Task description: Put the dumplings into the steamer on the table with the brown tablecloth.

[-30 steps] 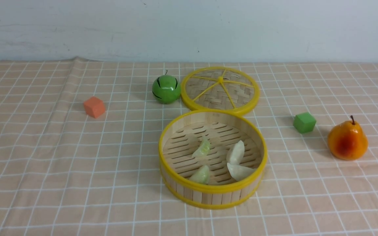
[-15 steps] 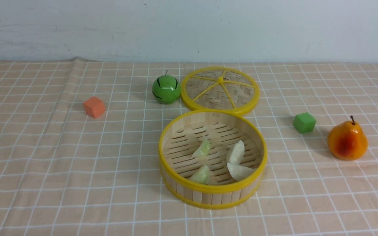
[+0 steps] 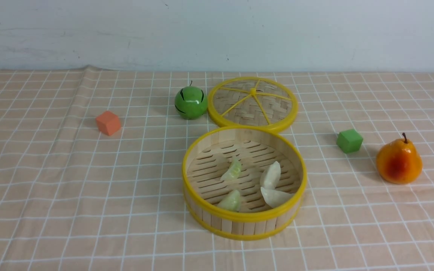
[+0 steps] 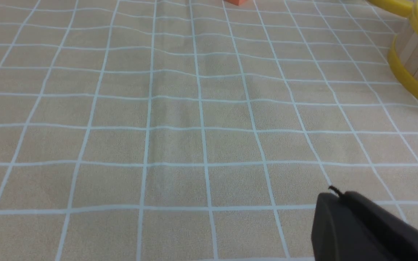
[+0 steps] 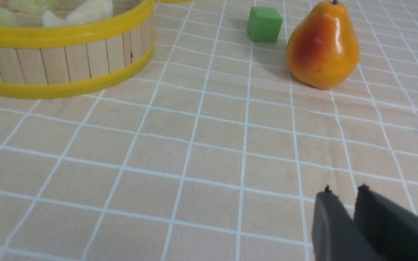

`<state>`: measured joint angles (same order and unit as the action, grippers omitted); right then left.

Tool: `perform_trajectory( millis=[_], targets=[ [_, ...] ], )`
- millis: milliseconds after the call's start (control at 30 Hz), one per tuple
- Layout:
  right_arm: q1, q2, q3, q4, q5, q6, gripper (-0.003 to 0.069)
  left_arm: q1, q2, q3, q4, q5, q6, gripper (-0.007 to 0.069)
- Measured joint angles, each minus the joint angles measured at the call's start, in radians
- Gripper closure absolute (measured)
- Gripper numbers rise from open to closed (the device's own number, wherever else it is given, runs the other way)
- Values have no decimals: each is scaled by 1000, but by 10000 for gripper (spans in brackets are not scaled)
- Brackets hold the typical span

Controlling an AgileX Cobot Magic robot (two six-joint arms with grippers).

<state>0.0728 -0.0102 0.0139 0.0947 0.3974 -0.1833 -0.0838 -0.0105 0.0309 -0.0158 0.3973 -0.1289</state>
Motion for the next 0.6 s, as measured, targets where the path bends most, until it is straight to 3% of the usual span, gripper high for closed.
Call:
perform_trajectory(
  millis=[600],
  targets=[
    [0,0,0,0,1,0,521,0,0,0,0,0,0,620]
  ],
)
